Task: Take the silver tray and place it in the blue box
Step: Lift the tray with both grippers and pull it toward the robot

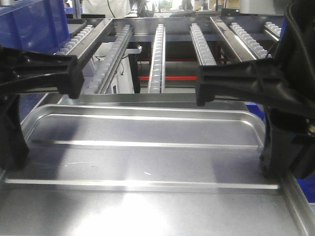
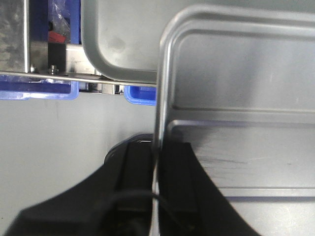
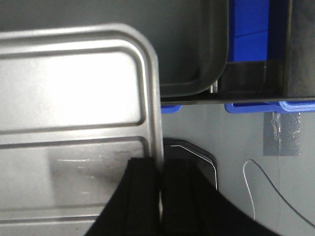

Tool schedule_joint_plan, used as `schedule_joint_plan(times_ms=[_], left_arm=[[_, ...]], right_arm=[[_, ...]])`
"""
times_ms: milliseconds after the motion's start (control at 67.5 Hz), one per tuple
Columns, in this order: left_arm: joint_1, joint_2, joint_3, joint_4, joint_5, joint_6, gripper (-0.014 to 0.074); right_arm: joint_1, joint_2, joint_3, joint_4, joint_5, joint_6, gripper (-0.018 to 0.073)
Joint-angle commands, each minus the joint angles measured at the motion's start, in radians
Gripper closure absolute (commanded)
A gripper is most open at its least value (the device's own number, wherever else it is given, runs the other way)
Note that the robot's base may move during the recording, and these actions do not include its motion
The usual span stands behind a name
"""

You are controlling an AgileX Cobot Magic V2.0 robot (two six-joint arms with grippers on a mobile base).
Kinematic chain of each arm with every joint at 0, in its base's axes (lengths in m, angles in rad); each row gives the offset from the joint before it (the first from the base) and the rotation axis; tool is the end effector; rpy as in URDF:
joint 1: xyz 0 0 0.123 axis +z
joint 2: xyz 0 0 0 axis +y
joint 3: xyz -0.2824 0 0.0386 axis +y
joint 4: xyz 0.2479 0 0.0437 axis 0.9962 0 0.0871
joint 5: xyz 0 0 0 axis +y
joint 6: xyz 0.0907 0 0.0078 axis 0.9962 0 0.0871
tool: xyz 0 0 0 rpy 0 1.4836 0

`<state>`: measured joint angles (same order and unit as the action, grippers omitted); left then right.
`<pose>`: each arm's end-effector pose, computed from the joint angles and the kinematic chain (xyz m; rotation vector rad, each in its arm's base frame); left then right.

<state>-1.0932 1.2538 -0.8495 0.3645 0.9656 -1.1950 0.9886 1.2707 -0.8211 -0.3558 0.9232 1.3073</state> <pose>0.1253 -0.1840 0.2634 0.0864 2.7195 -0.1709 0.1436 0.1721 0.2527 0.1960 2.7288 0.1790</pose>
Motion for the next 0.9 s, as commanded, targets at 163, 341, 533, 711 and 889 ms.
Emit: schedule_joint_plan(times_ms=[163, 341, 533, 711, 889], left_arm=[[-0.012, -0.029, -0.026, 0.014, -0.006, 0.002, 0.0603], [-0.012, -0.029, -0.026, 0.014, -0.006, 0.002, 0.0603], [-0.012, -0.029, -0.026, 0.014, -0.006, 0.002, 0.0603], [-0.012, -0.029, -0.026, 0.014, -0.006, 0.002, 0.0603], [-0.012, -0.029, -0.026, 0.014, -0.006, 0.002, 0.0603]], right_arm=[[0.004, -0.029, -0.024, -0.04, -0.029, 0.006, 0.0489], [0.004, -0.029, -0.024, -0.04, -0.029, 0.006, 0.0489], [0.004, -0.029, -0.024, -0.04, -0.029, 0.006, 0.0489], [0.004, -0.029, -0.024, -0.04, -0.029, 0.006, 0.0489], [0.004, -0.029, -0.024, -0.04, -0.029, 0.006, 0.0489]])
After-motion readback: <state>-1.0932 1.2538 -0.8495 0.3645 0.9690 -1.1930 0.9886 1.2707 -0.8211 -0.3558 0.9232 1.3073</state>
